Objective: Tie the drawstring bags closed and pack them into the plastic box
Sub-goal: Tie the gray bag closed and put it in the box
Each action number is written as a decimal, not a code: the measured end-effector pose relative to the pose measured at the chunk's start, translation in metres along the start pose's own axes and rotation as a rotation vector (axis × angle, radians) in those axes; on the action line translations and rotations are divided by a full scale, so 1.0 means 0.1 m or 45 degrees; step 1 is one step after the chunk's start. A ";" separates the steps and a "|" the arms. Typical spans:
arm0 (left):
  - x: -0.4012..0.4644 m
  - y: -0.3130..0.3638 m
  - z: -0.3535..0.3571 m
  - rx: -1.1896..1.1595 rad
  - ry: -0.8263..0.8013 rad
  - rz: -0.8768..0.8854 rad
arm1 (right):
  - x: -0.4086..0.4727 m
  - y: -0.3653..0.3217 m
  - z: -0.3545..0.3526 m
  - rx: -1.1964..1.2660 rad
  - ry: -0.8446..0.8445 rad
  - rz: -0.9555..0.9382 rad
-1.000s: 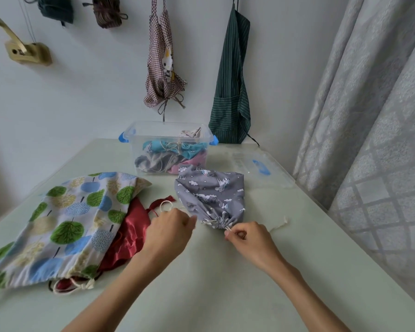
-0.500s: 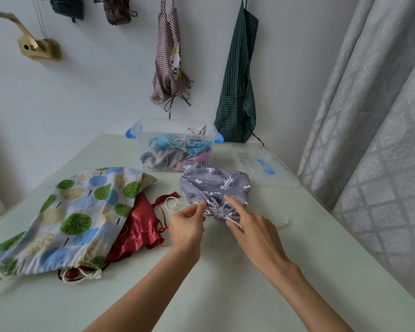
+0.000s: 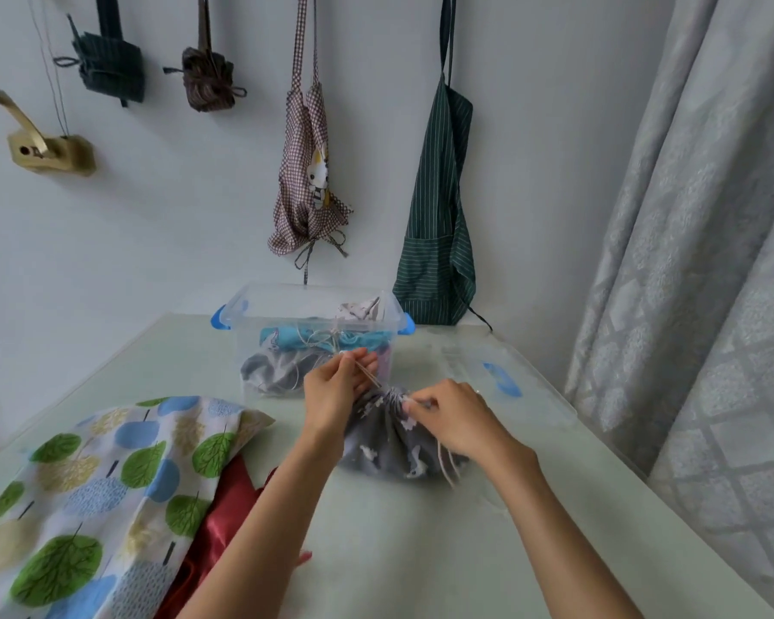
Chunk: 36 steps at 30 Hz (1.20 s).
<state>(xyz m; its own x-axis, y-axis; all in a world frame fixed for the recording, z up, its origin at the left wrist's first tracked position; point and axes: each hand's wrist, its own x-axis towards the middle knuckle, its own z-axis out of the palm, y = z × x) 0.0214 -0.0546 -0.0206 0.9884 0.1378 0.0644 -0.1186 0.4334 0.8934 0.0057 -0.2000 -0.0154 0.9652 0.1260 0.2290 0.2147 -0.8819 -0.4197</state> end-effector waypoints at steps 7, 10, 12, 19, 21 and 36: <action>0.38 -0.06 -0.09 -0.256 -0.120 -0.111 | 0.38 0.20 0.20 0.406 -0.191 0.068; 0.46 -0.01 -0.14 -0.500 -0.144 -0.250 | 0.41 0.24 0.12 0.531 -0.184 0.116; 0.47 0.06 -0.20 -0.479 -0.225 -0.287 | 0.38 0.24 -0.01 0.540 -0.225 0.109; 0.31 0.10 -0.20 0.686 -0.604 0.042 | 0.04 0.29 -0.56 0.348 -0.543 0.150; 0.23 0.05 -0.11 0.932 -0.810 0.028 | -0.04 0.27 -0.68 0.433 -0.516 0.145; -0.03 -0.17 0.20 1.141 -1.380 -0.249 | 0.21 0.24 -0.23 0.547 -0.172 0.037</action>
<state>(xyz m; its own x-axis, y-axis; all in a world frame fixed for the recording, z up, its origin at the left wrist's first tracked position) 0.0220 -0.0797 -0.0270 0.6127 -0.7753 -0.1531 -0.2786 -0.3932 0.8762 0.0279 -0.2287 -0.0003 0.9764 0.1876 0.1071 0.2023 -0.6206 -0.7576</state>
